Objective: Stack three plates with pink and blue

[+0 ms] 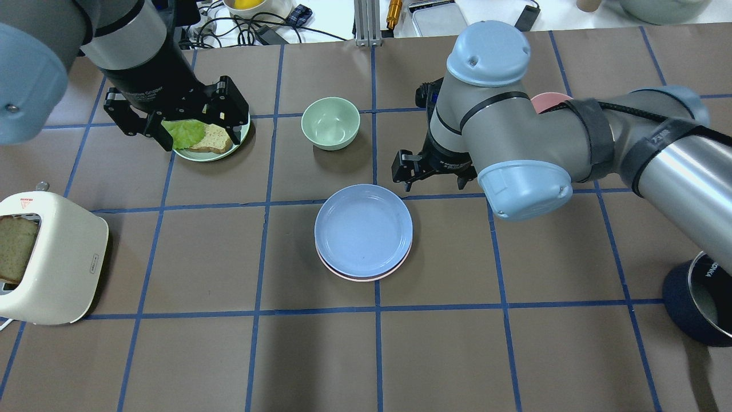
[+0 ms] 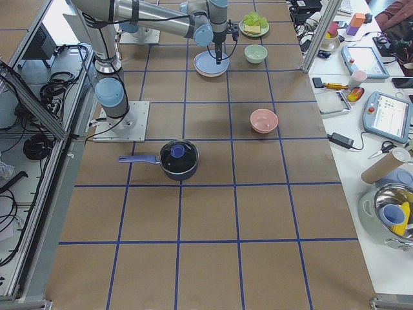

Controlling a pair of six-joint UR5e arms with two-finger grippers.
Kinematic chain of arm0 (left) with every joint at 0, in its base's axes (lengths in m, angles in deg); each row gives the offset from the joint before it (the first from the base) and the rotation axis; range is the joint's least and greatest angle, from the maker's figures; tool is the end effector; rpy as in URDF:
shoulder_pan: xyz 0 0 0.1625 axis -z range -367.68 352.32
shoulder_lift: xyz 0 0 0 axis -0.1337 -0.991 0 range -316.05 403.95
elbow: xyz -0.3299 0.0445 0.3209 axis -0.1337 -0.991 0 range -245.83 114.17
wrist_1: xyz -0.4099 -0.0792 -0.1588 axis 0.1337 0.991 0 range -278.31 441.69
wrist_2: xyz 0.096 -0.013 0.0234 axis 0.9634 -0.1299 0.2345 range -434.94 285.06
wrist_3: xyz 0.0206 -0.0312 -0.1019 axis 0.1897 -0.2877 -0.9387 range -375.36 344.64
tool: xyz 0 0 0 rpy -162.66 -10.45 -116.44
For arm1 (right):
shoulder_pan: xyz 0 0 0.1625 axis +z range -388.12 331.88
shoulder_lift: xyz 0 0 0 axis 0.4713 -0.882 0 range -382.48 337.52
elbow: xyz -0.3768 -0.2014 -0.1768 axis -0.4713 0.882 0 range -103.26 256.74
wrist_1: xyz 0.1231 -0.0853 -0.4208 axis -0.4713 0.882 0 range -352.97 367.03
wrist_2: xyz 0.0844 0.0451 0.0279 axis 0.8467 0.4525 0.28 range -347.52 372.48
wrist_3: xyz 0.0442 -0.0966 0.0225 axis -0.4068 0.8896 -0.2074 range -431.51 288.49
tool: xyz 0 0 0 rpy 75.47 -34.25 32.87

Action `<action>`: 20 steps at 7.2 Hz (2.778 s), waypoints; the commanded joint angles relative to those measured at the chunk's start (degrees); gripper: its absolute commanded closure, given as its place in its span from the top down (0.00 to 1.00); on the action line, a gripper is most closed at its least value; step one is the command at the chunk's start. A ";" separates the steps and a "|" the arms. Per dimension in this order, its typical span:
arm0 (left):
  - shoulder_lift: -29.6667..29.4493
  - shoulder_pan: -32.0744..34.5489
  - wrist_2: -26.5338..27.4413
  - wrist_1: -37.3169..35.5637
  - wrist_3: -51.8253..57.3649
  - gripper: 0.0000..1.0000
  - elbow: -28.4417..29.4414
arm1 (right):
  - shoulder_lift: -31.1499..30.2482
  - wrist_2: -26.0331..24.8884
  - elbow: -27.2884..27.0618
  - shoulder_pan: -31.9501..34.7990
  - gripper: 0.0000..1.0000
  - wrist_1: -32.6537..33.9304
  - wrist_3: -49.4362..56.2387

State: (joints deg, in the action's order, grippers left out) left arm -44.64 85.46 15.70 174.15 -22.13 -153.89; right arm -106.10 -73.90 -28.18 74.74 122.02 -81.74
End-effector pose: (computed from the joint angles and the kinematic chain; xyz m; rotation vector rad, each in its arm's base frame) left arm -0.1602 -0.5075 0.5426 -0.0993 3.1300 -0.0257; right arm 0.2602 -0.5099 0.3654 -0.0734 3.0649 -0.0770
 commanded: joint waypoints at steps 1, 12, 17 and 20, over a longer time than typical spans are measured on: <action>0.09 0.03 0.06 0.00 0.00 1.00 0.00 | -2.24 -1.24 0.16 -0.12 1.00 -2.31 3.45; 0.09 0.11 0.15 0.00 0.00 1.00 0.00 | -9.54 -2.03 13.43 -10.22 1.00 -26.65 11.81; 0.00 0.20 -0.03 0.00 -0.18 1.00 -0.09 | -9.81 -2.56 13.43 -11.81 1.00 -27.45 13.31; 0.00 0.20 -0.03 0.00 -0.18 1.00 0.00 | -10.33 -2.56 13.43 -11.81 1.00 -27.45 13.31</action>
State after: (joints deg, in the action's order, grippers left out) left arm -44.66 85.66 15.67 174.15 -22.31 -153.90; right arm -116.15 -76.46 -14.75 62.95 94.59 -68.44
